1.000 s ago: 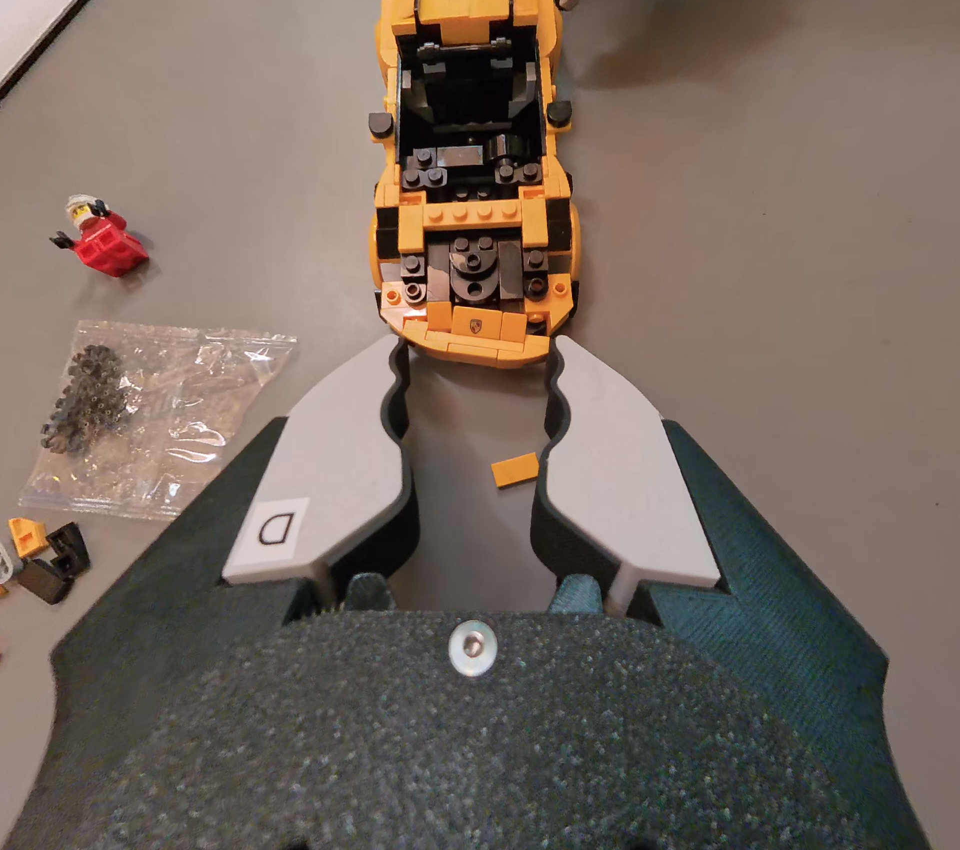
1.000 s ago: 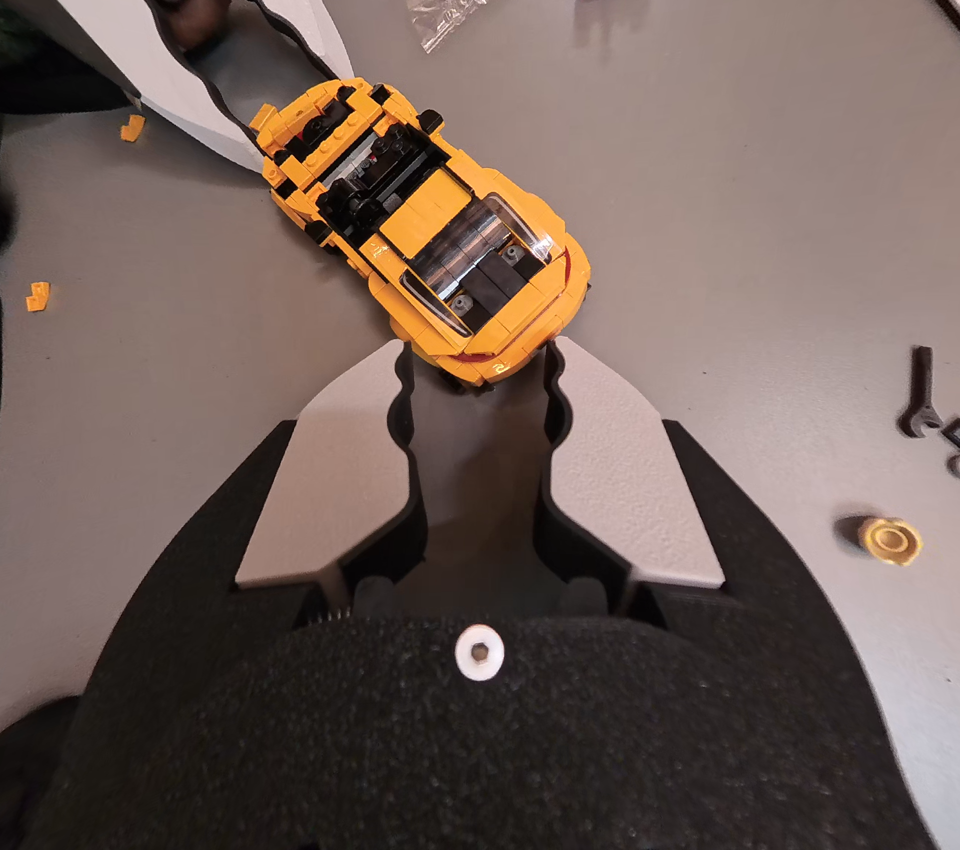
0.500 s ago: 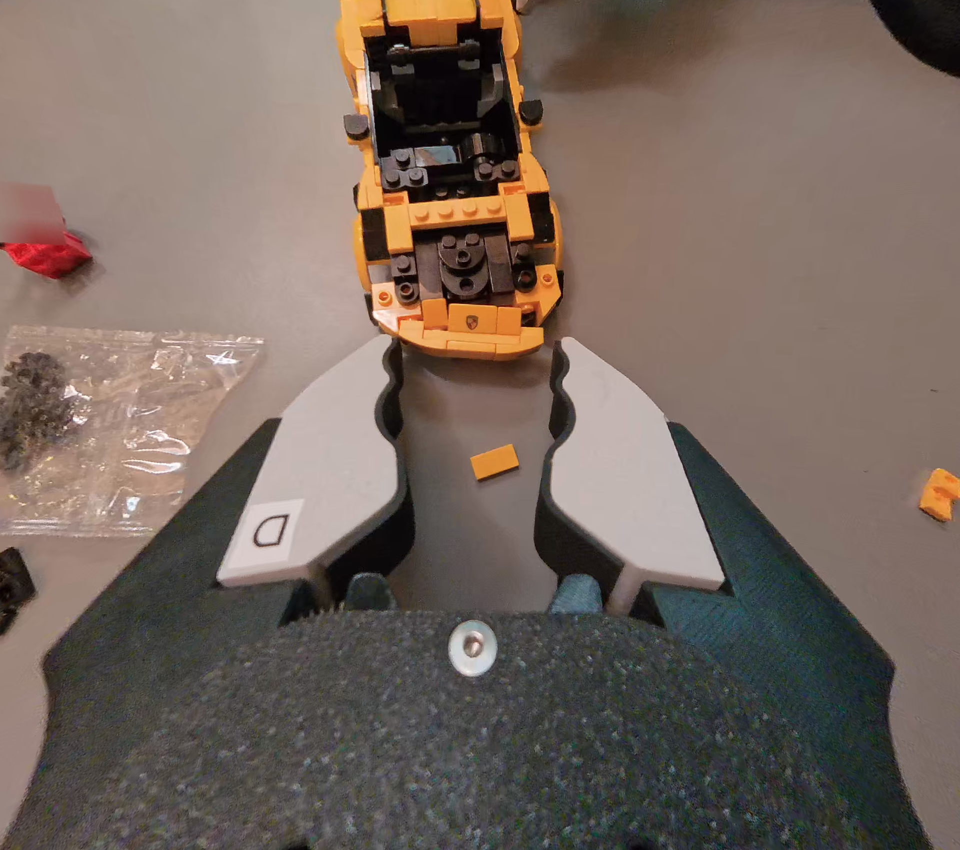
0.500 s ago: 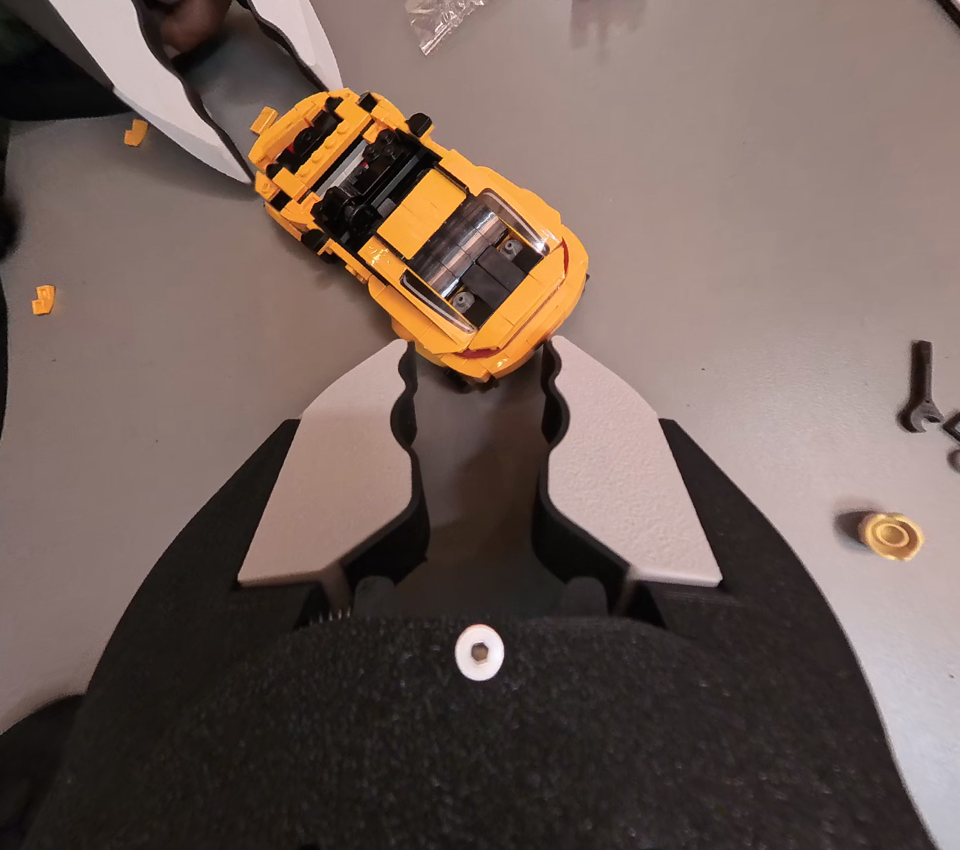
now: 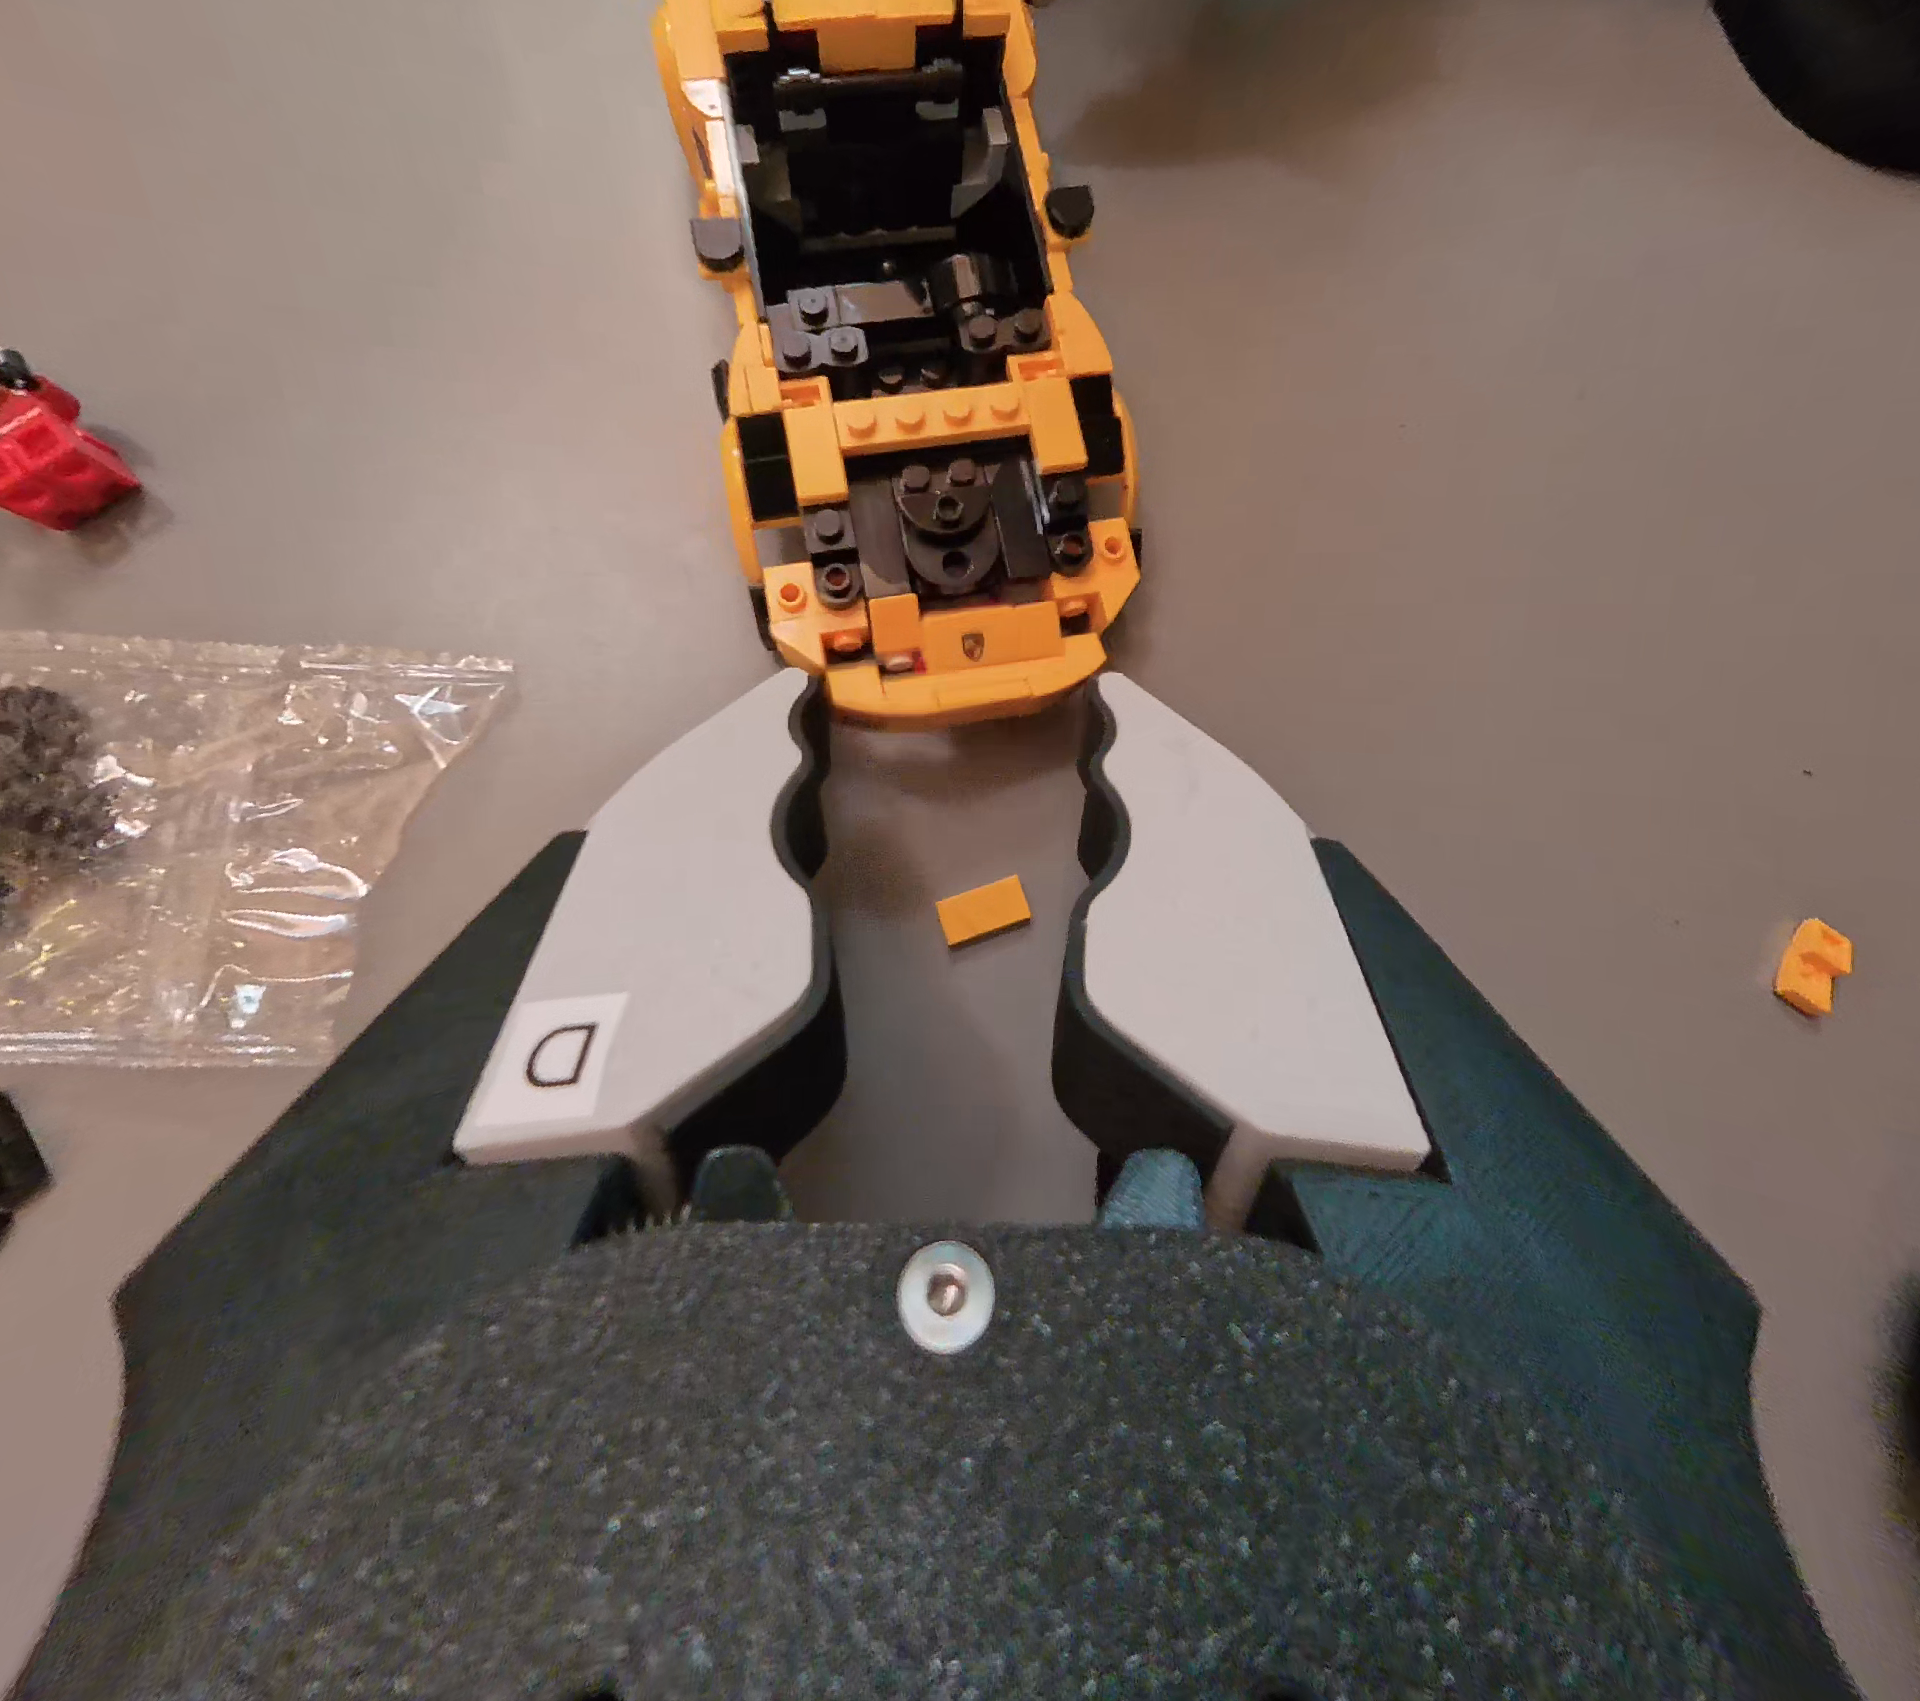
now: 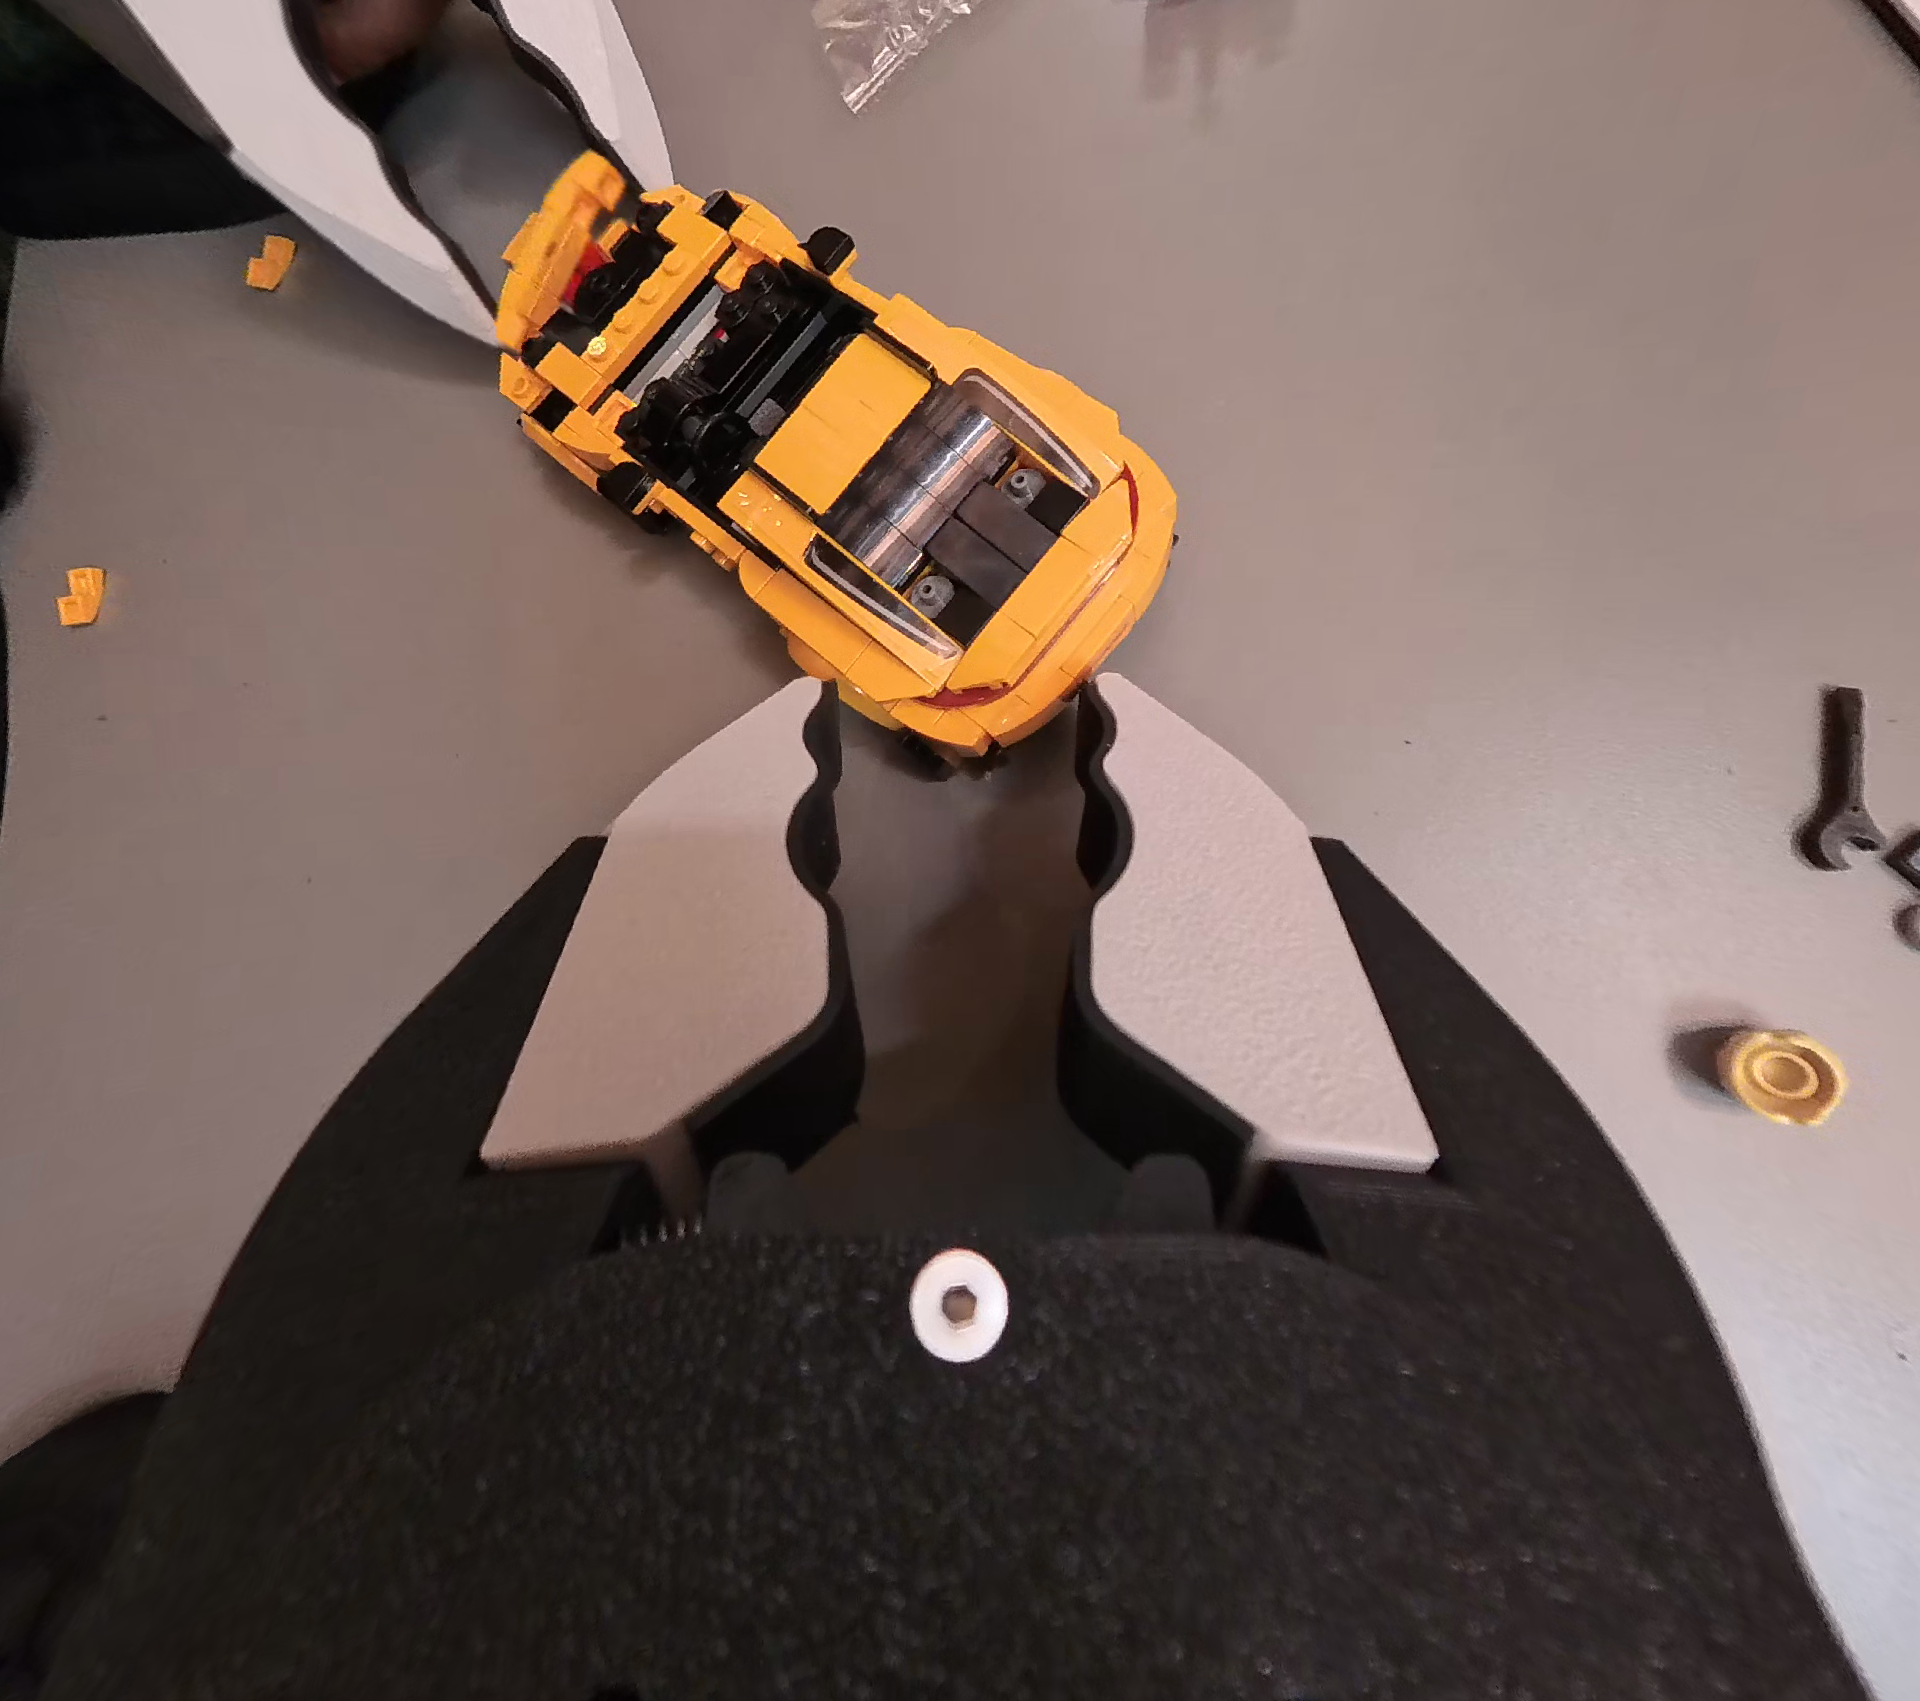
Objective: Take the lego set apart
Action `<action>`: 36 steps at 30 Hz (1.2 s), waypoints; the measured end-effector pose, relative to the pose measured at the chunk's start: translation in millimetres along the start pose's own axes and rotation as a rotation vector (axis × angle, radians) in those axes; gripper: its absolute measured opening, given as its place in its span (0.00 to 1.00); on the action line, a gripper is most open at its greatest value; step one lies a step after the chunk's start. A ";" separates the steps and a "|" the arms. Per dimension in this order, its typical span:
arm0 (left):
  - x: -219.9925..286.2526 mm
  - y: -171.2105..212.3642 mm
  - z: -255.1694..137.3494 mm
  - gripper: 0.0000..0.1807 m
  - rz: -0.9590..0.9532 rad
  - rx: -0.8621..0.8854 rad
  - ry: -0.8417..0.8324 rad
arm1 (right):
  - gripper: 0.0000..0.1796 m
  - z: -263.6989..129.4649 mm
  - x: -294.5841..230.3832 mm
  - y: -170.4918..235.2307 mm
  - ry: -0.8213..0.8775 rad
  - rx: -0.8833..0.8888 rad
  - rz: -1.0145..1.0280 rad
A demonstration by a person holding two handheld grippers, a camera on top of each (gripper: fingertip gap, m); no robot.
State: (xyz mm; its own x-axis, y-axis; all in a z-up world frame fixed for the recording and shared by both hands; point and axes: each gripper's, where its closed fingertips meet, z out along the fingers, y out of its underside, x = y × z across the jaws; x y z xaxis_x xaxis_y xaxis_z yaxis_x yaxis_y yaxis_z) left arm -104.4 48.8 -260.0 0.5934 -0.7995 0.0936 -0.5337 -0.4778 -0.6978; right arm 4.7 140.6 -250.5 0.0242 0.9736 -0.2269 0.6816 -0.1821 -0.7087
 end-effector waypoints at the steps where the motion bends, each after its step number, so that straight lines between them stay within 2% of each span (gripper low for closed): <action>1: -0.4 0.3 -0.1 0.25 0.007 -0.010 -0.004 | 0.24 0.1 -0.3 0.2 0.001 -0.002 -0.007; 10: 0.5 0.9 -2.9 0.25 -0.017 -0.025 0.049 | 0.24 0.6 -1.5 0.3 0.000 -0.003 -0.017; 21: -1.4 5.3 -11.0 0.29 0.026 -0.048 -0.023 | 0.24 0.6 -1.6 0.2 0.004 0.000 -0.015; 26: 1.4 13.5 -28.7 0.27 0.009 -0.072 -0.056 | 0.23 0.3 -1.3 0.0 0.006 0.002 -0.014; 31: -11.8 26.1 -29.4 0.25 0.026 -0.087 -0.070 | 0.21 -11.1 -2.1 -4.9 0.057 0.019 -0.038; 36: -23.9 4.3 -18.7 0.28 0.022 -0.020 0.056 | 0.23 -9.8 -34.8 3.7 0.066 -0.133 -0.154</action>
State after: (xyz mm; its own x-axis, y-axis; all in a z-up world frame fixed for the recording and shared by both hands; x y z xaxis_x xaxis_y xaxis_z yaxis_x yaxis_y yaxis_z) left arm -132.1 59.1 -252.0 0.5471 -0.8287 0.1182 -0.5586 -0.4666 -0.6858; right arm 13.6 107.4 -238.7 -0.0430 0.9962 -0.0757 0.7711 -0.0151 -0.6365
